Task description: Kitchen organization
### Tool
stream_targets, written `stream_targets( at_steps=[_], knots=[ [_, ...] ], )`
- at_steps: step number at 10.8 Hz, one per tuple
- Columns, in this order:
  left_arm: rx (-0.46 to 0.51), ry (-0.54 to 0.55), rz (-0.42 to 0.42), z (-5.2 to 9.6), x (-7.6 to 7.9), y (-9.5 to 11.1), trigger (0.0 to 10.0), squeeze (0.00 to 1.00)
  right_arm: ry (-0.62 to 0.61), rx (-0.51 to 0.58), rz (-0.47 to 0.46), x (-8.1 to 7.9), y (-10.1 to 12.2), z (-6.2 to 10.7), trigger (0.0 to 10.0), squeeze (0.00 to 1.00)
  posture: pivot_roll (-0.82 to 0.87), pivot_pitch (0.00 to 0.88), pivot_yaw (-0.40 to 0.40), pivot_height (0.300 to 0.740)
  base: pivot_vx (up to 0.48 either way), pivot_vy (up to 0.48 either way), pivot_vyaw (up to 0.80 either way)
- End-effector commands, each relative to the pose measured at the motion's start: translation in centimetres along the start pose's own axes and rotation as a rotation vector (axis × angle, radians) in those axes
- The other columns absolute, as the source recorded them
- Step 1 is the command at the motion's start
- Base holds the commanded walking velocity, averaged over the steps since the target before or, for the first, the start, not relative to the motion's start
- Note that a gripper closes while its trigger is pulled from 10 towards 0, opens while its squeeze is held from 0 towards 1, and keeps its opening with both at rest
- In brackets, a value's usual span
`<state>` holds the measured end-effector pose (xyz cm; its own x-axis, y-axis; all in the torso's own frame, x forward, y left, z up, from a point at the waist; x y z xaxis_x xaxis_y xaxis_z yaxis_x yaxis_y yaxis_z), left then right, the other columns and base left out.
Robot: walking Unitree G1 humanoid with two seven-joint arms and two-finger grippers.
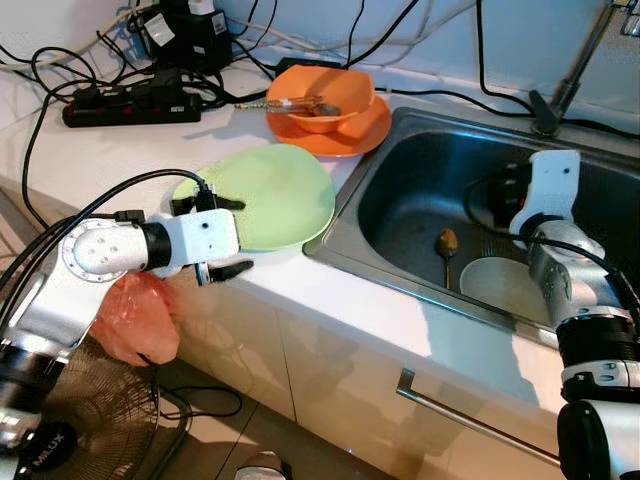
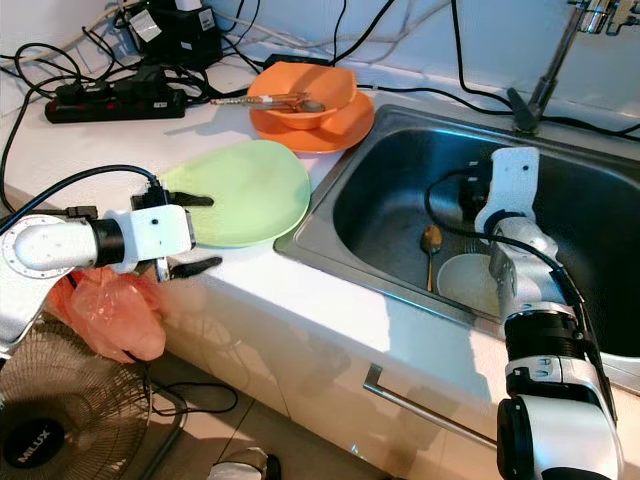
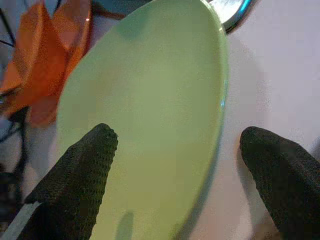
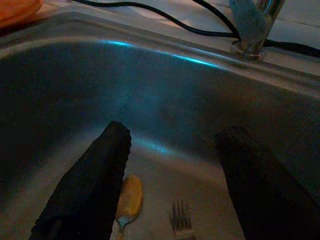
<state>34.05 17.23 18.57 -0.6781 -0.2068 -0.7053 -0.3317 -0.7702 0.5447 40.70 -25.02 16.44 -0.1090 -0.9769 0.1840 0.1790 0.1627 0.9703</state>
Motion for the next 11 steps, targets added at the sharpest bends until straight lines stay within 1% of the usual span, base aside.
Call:
stream_targets(
  at_steps=[1, 2, 3, 4, 5, 6, 7, 11],
  knots=[
    [-0.013, -0.009, -0.03, -0.5, 0.2, -0.2, 10.0, 0.0, 0.004, 0.01, -0.014, -0.1, 0.7, 0.0, 10.0, 0.0, 0.35, 0.04, 0.021, 0.74, 0.0, 0.0, 0.0],
    [-0.02, 0.006, -0.078, -0.9, 0.0, -0.3, 10.0, 0.0, 0.005, 0.011, -0.015, -0.1, 0.8, 0.0, 10.0, 0.0, 0.35, 0.029, 0.019, 0.74, 0.0, 0.0, 0.0],
    [-0.029, 0.021, -0.103, -1.1, -0.4, -0.5, 10.0, 0.0, 0.005, 0.013, -0.017, -0.1, 0.8, 0.1, 10.0, 0.0, 0.35, 0.026, 0.018, 0.74, 0.0, 0.0, 0.0],
    [-0.054, 0.04, -0.151, -1.5, -1.3, -0.7, 10.0, 0.0, 0.007, 0.017, -0.019, -0.1, 1.0, 0.1, 10.0, 0.0, 0.35, 0.023, 0.011, 0.74, 0.0, 0.0, 0.0],
    [-0.055, 0.055, -0.166, -1.7, -1.8, -0.5, 10.0, 0.0, 0.008, 0.017, -0.019, -0.1, 1.0, 0.0, 10.0, 0.0, 0.35, 0.023, 0.008, 0.74, 0.0, 0.0, 0.0],
    [-0.033, 0.071, -0.169, -2.4, -2.5, 0.4, 10.0, 0.0, 0.012, 0.016, -0.021, -0.2, 1.1, 0.0, 10.0, 0.0, 0.35, 0.021, 0.007, 0.74, 0.0, 0.0, 0.0],
    [-0.024, 0.061, -0.177, -2.6, -2.5, 0.5, 0.0, 0.0, 0.013, 0.016, -0.024, -0.3, 1.1, 0.0, 10.0, 0.0, 0.35, 0.021, 0.008, 0.74, 0.0, 0.0, 0.0],
    [-0.011, 0.051, -0.179, -2.9, -2.5, 0.3, 0.0, 0.0, 0.016, 0.009, -0.028, -0.4, 0.8, 0.1, 10.0, 0.0, 0.35, 0.02, 0.004, 0.74, 0.0, 0.0, 0.0]
  ],
)
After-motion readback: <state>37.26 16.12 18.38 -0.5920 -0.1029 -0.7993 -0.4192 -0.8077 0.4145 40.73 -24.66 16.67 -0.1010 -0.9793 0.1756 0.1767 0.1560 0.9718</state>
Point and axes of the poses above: a point about 5 cm out from each wrist's last joint towards the gripper, its own z axis pointing back from the gripper into the wrist, its own y axis along the axis of the wrist's last joint, x = y × z, the point moved 4 cm from there along -z, pointing out of the wrist towards the gripper, and after that the axes turned 4 degrees about z, right-handed, at the moved point
